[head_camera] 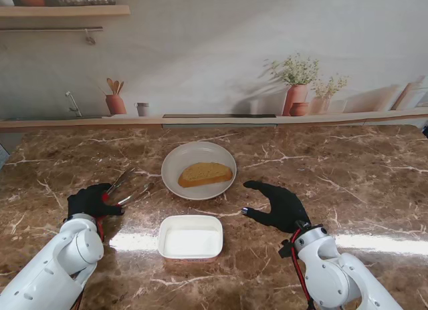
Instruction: Pack bread into a bento box with kitchen tongs
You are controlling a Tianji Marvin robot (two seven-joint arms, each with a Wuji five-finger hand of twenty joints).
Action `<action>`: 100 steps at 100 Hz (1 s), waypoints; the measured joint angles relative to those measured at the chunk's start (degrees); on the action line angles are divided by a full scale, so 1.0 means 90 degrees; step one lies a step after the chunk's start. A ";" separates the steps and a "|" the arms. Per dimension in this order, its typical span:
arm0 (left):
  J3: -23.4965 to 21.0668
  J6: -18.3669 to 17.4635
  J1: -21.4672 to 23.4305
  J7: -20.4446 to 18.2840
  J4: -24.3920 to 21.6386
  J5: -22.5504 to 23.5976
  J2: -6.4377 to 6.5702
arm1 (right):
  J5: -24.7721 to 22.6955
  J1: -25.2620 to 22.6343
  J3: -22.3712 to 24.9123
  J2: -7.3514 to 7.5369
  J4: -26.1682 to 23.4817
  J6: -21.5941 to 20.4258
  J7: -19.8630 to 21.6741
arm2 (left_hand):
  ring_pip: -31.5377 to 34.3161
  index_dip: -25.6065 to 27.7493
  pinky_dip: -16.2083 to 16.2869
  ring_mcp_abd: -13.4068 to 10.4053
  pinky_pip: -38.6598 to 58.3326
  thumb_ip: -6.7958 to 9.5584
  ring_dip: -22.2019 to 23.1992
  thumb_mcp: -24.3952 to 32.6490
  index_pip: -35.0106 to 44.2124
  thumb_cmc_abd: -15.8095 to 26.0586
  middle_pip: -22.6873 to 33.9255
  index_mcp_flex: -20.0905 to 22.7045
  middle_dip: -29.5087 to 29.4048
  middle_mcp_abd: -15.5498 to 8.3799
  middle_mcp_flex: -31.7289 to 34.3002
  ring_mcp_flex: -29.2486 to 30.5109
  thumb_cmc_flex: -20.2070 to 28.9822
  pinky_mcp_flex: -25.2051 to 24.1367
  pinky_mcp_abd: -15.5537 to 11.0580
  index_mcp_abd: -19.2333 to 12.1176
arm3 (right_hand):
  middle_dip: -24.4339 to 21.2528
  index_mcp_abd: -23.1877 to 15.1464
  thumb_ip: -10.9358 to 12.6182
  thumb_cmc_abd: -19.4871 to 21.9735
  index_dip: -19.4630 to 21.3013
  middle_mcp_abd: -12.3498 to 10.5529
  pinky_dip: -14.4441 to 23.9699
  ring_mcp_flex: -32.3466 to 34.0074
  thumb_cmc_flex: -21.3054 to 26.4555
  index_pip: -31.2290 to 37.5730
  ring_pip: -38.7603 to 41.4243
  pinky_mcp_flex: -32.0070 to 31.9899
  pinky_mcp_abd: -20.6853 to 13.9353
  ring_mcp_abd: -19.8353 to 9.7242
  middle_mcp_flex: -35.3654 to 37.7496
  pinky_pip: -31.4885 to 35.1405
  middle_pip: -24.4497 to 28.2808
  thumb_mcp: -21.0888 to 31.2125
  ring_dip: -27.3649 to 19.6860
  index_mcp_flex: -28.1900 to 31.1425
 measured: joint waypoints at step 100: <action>-0.0592 -0.0815 0.0280 0.0562 -0.0147 -0.0359 -0.0229 | 0.0020 -0.0012 0.0039 0.0003 -0.0004 -0.0013 0.0065 | 0.0248 -0.0417 0.0107 -0.0342 0.3496 -0.0144 0.1284 0.1304 0.0612 0.0265 0.1417 0.1064 0.1408 -0.0109 0.1930 0.2524 0.1765 0.2551 0.1041 0.0523 | 0.0003 0.0000 0.0000 0.0055 0.0000 0.0000 0.0094 0.0000 0.0000 0.0000 0.0000 0.0000 0.0298 0.0066 0.0003 0.0071 0.0000 0.0002 0.0000 0.0000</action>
